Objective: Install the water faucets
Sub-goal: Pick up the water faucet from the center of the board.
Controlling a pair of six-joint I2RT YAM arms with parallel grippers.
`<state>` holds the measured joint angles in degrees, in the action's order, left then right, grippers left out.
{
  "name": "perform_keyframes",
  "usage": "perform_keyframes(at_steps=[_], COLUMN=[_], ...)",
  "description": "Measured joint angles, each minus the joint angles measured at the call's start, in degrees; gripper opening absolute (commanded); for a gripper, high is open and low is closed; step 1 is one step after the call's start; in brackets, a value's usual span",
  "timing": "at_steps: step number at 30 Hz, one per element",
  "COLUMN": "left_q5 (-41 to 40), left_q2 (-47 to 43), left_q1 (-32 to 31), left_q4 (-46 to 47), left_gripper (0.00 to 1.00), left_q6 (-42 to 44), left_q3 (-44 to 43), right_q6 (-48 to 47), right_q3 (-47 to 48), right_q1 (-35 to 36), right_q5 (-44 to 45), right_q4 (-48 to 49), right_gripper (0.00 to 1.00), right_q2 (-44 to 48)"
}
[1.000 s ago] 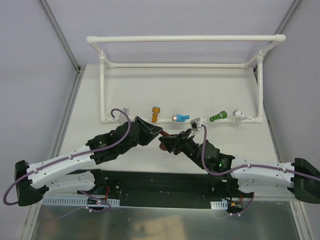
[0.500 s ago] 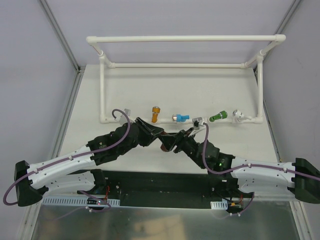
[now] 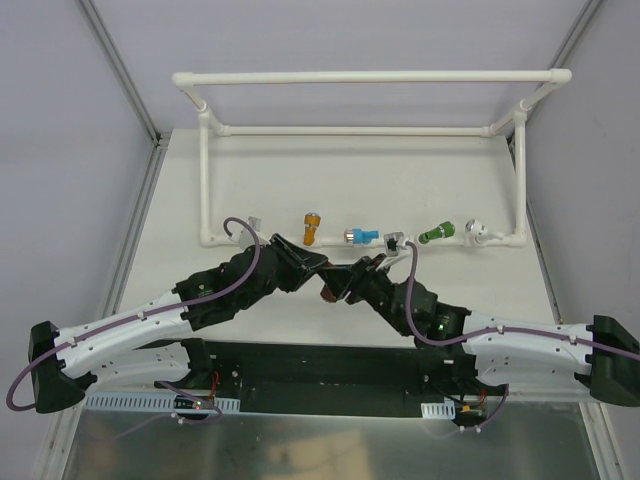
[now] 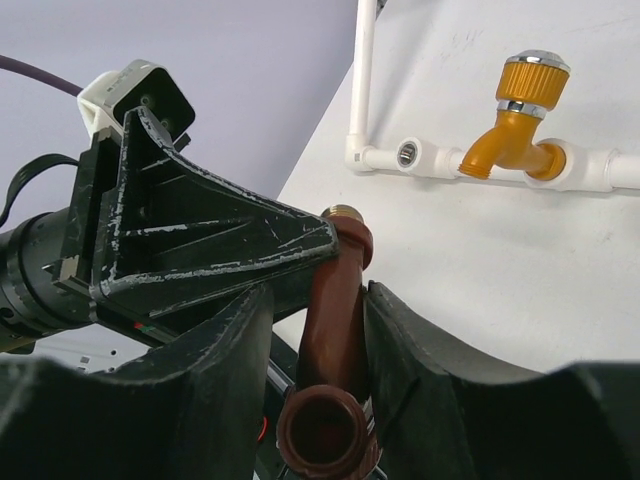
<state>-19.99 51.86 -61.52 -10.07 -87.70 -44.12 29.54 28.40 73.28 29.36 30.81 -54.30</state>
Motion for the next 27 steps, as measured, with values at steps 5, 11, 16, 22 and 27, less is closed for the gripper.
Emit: perform_keyframes(at_steps=[5, 11, 16, 22, 27], left_q5=[0.0, 0.5, 1.1, 1.5, 1.6], left_q2=[0.0, 0.0, 0.2, 0.3, 0.3], left_q1=[0.0, 0.0, 0.0, 0.0, 0.0], left_q4=[0.0, 0.6, 0.5, 0.4, 0.6], left_gripper=[0.0, 0.0, 0.0, 0.0, 0.27], left_q6=[0.8, 1.7, 2.0, 2.1, 2.0], left_q3=[0.0, 0.0, 0.0, 0.0, 0.0], right_q6=[0.3, 0.4, 1.0, 1.6, 1.8], right_q3=[1.7, 5.1, 5.2, 5.2, 5.2], right_q1=[0.0, 0.0, -0.1, -0.1, 0.0], right_q5=[0.0, 0.0, 0.2, 0.7, 1.0], right_q4=[-3.7, -10.6, -12.4, -12.7, -13.4], right_gripper=[0.44, 0.36, 0.18, 0.0, 0.0], right_q2=[-0.4, -0.7, -0.7, -0.7, 0.0])
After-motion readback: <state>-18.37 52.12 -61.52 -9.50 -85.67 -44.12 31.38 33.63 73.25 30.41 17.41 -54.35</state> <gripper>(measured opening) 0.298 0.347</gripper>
